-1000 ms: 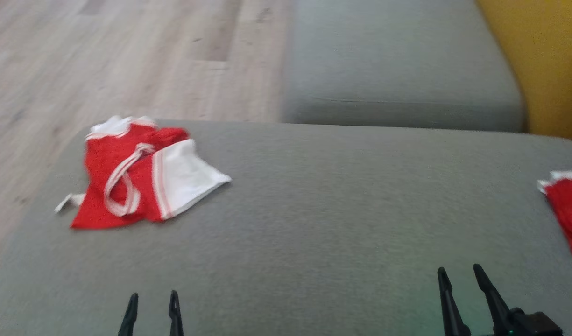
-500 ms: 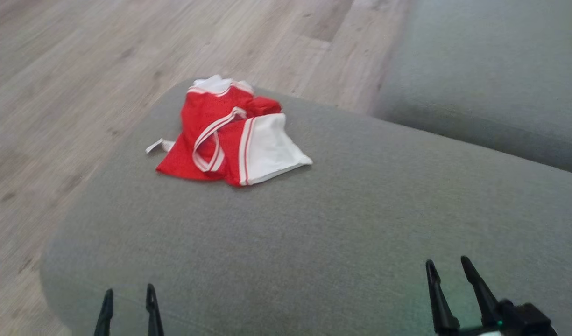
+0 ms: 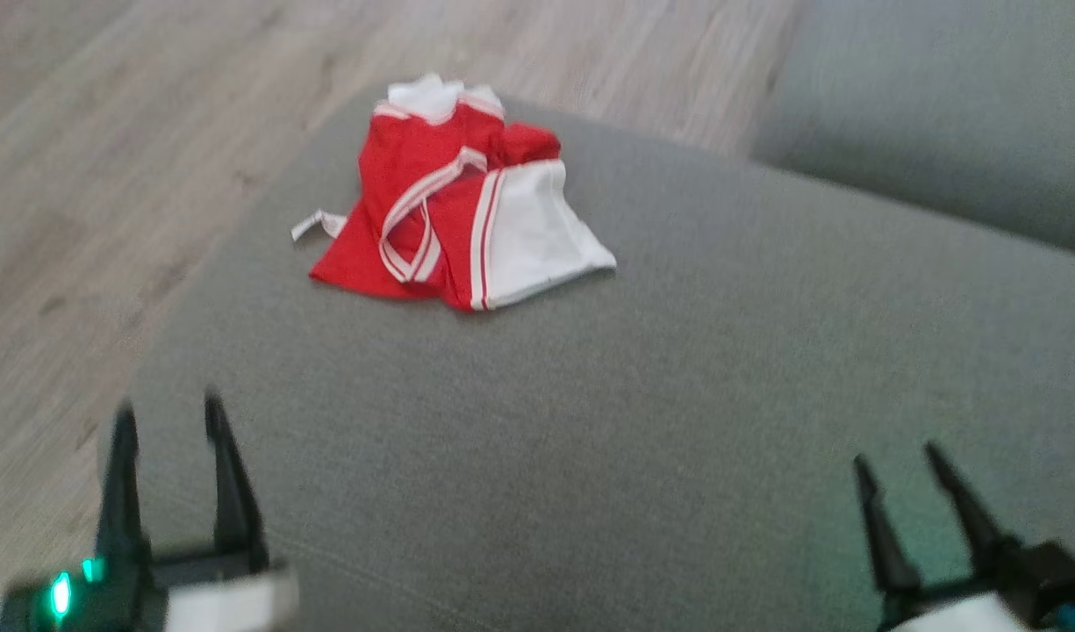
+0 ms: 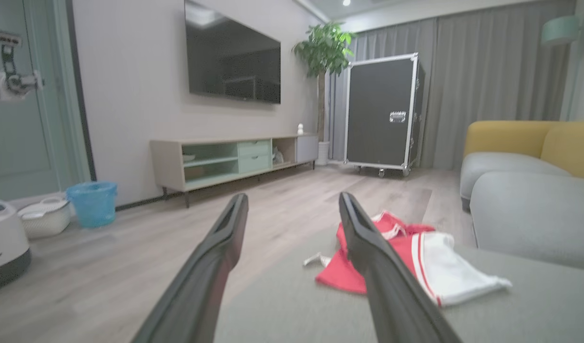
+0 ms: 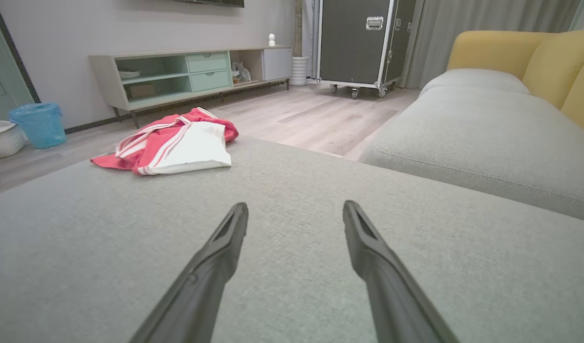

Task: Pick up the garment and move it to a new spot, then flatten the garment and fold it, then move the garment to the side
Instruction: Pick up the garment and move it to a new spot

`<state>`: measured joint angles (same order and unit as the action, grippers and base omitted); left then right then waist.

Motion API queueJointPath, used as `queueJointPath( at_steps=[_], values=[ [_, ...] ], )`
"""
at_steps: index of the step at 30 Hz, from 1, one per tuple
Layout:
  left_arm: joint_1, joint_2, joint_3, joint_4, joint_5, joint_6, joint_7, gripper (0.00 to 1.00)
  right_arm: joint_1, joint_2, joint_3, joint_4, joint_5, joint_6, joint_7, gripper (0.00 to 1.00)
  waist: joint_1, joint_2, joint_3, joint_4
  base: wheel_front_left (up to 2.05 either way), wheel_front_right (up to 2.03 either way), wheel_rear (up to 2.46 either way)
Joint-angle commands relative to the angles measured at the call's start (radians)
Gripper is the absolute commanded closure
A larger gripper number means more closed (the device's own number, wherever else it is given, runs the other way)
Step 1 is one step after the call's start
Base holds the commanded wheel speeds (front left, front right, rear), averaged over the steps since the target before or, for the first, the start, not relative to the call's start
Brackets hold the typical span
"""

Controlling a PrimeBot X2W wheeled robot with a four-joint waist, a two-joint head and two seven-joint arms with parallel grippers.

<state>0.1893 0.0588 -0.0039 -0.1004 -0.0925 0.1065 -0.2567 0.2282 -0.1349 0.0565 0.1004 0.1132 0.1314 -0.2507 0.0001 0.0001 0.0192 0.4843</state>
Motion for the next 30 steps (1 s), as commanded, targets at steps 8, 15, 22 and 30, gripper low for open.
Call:
queueJointPath(
  at_steps=[8,15,22,30],
  values=[
    [-0.51,0.018,-0.007,0.184,0.009,-0.067,-0.002,0.0,-0.14,-0.159,-0.021,-0.109,-0.004,-0.001,-0.011,0.0,-0.0001,-0.0001,0.326,-0.085,0.0,0.0,0.0],
    [-0.931,0.053,-0.015,0.62,-0.004,-0.094,0.182,0.0,-0.192,-0.232,-0.033,-0.165,-0.002,-0.001,-0.011,0.0,-0.0001,-0.0001,0.439,-0.134,0.0,0.0,0.0],
    [-1.135,0.091,0.025,1.049,-0.057,-0.091,0.411,0.0,-0.229,-0.274,-0.014,-0.189,0.002,-0.001,-0.011,0.0,-0.0001,-0.0001,0.491,-0.184,0.0,0.0,0.0],
    [-1.174,0.123,0.057,1.187,-0.096,-0.102,0.331,1.0,-0.257,-0.251,-0.004,-0.179,0.002,-0.001,-0.011,0.0,-0.0001,-0.0001,0.485,-0.219,0.0,0.0,0.0]
  ],
)
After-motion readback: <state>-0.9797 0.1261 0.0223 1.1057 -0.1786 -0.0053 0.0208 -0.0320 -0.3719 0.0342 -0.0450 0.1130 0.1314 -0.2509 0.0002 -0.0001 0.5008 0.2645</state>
